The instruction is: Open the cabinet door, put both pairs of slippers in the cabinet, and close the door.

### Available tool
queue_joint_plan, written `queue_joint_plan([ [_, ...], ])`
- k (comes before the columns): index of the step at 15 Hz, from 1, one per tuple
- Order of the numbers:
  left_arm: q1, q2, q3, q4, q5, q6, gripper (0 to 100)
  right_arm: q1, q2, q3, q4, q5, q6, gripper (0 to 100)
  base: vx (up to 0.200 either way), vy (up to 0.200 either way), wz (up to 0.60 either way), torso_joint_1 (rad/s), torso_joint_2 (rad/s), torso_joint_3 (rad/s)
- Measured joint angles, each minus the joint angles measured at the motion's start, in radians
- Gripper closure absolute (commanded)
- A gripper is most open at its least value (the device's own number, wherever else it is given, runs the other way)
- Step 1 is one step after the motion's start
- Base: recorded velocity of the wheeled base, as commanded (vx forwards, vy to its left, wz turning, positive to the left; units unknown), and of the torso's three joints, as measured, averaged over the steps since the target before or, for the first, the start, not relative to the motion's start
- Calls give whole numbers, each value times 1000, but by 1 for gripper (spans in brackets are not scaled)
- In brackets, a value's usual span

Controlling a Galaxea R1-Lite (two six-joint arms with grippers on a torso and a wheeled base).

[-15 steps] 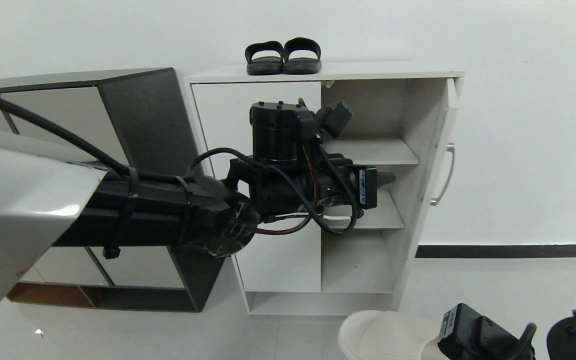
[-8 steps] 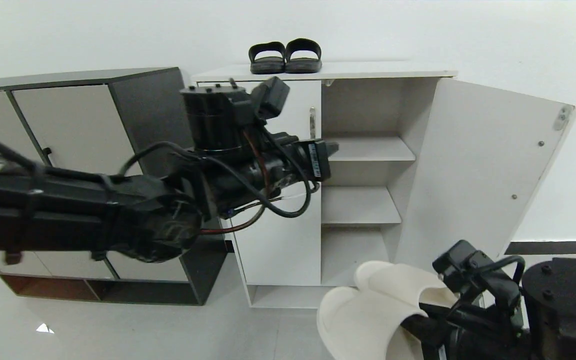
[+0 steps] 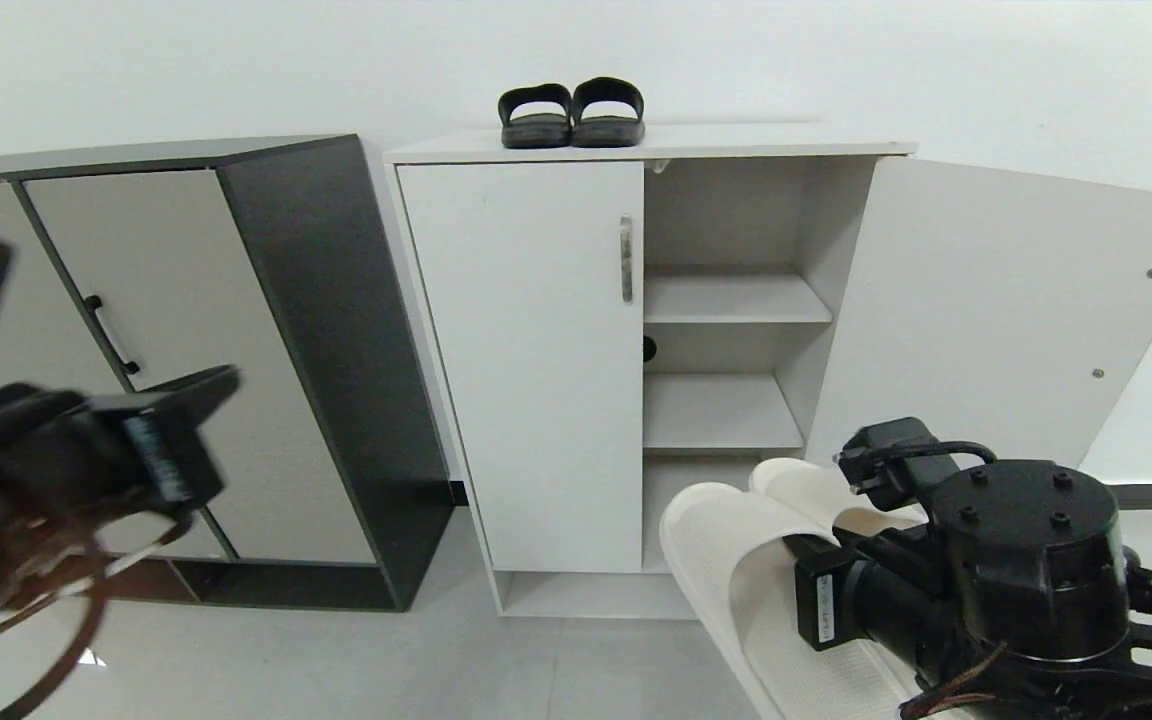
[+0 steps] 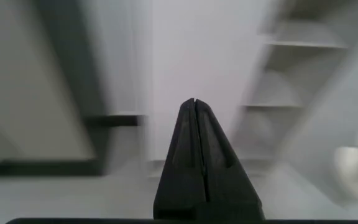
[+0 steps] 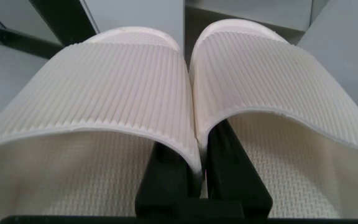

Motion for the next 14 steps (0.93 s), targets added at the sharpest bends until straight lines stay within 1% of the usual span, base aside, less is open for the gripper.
queue_joint_plan([
  [1,63,-102,68,24,40,9,100,0,4,3,0,1,0,100,0,0,0,0,0,0],
  [2,159,-225,145,52,63,21,100,1,8,6,0,1,0,100,0,0,0,0,0,0],
  [3,244,-340,212,80,68,36,100,2,10,9,1,4,0,100,0,0,0,0,0,0],
  [4,320,-472,283,124,52,53,100,3,12,13,1,8,0,100,0,0,0,0,0,0],
  [5,377,-592,343,160,26,66,100,4,13,16,1,8,1,100,0,0,0,0,0,0],
  [6,416,-702,401,203,-31,65,100,4,15,18,1,8,1,100,0,0,0,0,0,0],
  [7,456,-790,461,262,-126,51,100,6,17,19,0,8,2,100,0,0,0,0,0,0],
  [8,480,-862,507,292,-289,39,100,6,21,19,0,8,2,100,0,0,0,0,0,0],
  [9,480,-915,543,322,-399,38,100,4,23,19,0,6,2,100,0,0,0,0,0,0],
  [10,479,-956,563,334,-434,50,100,6,24,19,0,5,2,100,0,0,0,0,0,0],
  [11,477,-988,576,354,-387,76,100,7,25,20,0,5,2,100,0,0,0,0,0,0],
  [12,476,-1012,586,377,-329,119,100,6,24,21,-1,4,1,100,0,0,0,0,0,0],
  [13,476,-1026,589,380,-335,133,100,6,24,24,0,4,0,100,0,0,0,0,0,0],
  [14,475,-1037,593,383,-402,138,100,5,24,24,-6,4,0,100,0,0,0,0,0,0],
])
